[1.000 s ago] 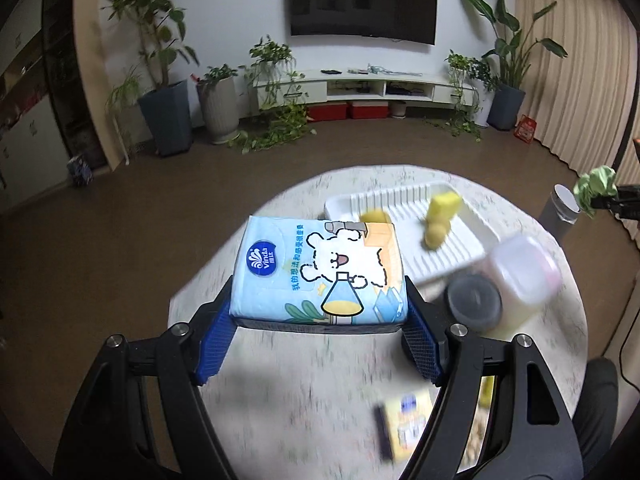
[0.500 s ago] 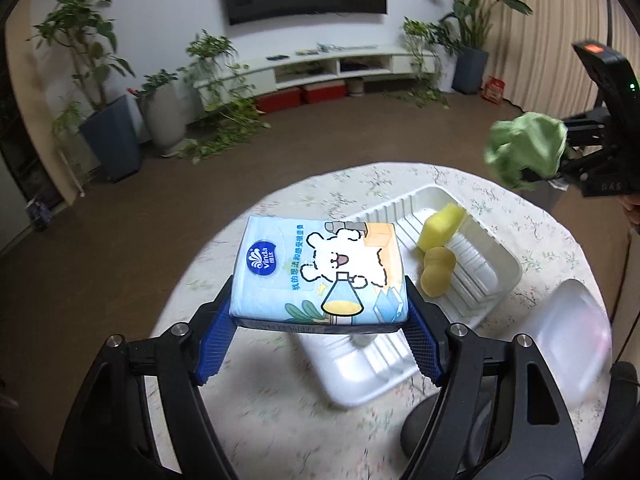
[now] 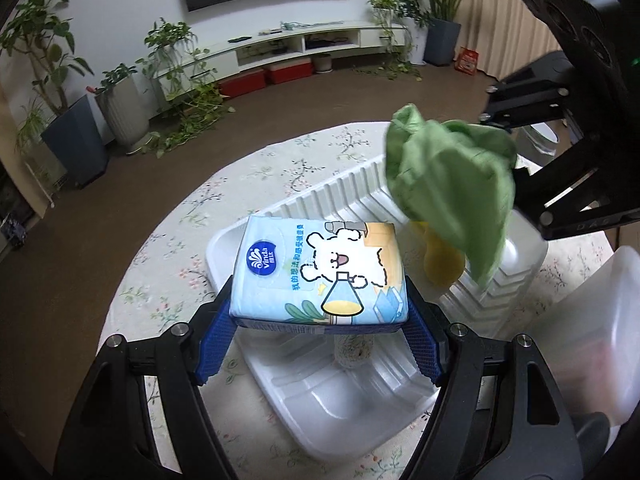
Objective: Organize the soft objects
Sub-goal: 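Carry the cloth and tissue pack to the white tray and open both tools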
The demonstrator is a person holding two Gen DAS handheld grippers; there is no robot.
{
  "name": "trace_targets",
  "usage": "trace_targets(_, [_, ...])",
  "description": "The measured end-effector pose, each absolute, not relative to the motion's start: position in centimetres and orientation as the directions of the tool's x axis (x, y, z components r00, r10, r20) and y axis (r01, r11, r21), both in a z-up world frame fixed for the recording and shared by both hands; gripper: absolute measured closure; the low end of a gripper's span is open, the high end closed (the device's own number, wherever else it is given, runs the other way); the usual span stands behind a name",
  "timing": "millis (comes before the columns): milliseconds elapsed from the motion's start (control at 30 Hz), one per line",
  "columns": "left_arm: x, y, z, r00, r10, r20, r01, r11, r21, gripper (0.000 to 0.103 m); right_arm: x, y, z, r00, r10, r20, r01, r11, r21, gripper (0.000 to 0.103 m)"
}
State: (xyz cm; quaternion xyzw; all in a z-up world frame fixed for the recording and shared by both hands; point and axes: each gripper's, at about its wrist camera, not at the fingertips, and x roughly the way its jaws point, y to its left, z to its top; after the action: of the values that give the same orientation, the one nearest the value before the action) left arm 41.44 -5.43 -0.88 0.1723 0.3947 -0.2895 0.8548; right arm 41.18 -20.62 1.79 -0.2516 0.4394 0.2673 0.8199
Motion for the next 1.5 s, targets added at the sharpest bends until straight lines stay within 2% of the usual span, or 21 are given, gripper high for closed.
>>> trace_targets(433, [41.6,-6.2,-3.3,0.501,-0.326,-0.802,0.647,0.757,0.097,0.029,42.3,-19.2,-1.1,0.424,0.18,-0.888,-0.722,0.659,-0.211,0.067])
trace_targets(533, [41.7,-6.2,-3.6,0.492,-0.322,-0.809,0.647,0.756,0.093,0.028,42.5,-19.4,-1.6,0.405,0.183,-0.896,-0.726,0.659,-0.194,0.063])
trace_targets(600, [41.8,-6.3,-3.8,0.489,-0.317,-0.813,0.649,0.755,0.096,0.028,42.4,-19.5,-1.7,0.408,0.185,-0.894,-0.724,0.662,-0.193,0.059])
trace_targets(767, [41.7,-6.3,-4.1,0.486,-0.313,-0.816,0.649,0.755,0.097,0.022,42.3,-19.7,-1.9,0.4,0.189,-0.897,-0.72,0.671,-0.18,0.038])
trace_targets(800, [41.6,-6.2,-4.1,0.489,-0.315,-0.814,0.647,0.757,0.095,0.019,42.1,-19.7,-2.0,0.4,0.189,-0.897,-0.719,0.671,-0.179,0.035])
trace_targets(867, [41.5,-6.1,-4.0,0.492,-0.325,-0.808,0.645,0.759,0.088,0.006,41.8,-19.8,-2.0,0.401,0.195,-0.895,-0.721,0.669,-0.177,0.034])
trace_targets(933, [41.4,-5.9,-3.9,0.493,-0.329,-0.805,0.644,0.761,0.084,0.003,41.5,-20.1,-1.9,0.404,0.201,-0.892,-0.719,0.672,-0.174,0.034])
trace_targets(1033, [41.1,-5.8,-3.9,0.497,-0.326,-0.804,0.642,0.762,0.088,0.001,41.2,-20.5,-1.4,0.413,0.212,-0.886,-0.715,0.678,-0.171,0.034])
trace_targets(1133, [40.9,-5.4,-3.3,0.508,-0.334,-0.794,0.636,0.767,0.084,0.0,41.0,-20.9,-0.6,0.429,0.226,-0.875,-0.711,0.682,-0.172,0.027])
trace_targets(1200, [40.8,-5.0,-3.0,0.516,-0.338,-0.788,0.629,0.774,0.08,0.0,40.9,-21.3,0.3,0.446,0.239,-0.862,-0.705,0.688,-0.174,0.02])
trace_targets(1333, [40.9,-4.0,-2.1,0.534,-0.341,-0.774,0.607,0.792,0.069,0.0,40.6,-22.9,2.0,0.477,0.267,-0.837,-0.681,0.715,-0.16,0.011])
trace_targets(1400, [40.9,-3.4,-1.6,0.547,-0.338,-0.766,0.589,0.806,0.065,0.0,40.4,-23.7,2.5,0.493,0.275,-0.826,-0.665,0.731,-0.153,0.0])
trace_targets(1500, [40.9,-2.5,-0.8,0.572,-0.34,-0.747,0.56,0.827,0.053,0.0,40.2,-25.4,3.2,0.519,0.278,-0.808,-0.629,0.765,-0.141,0.0])
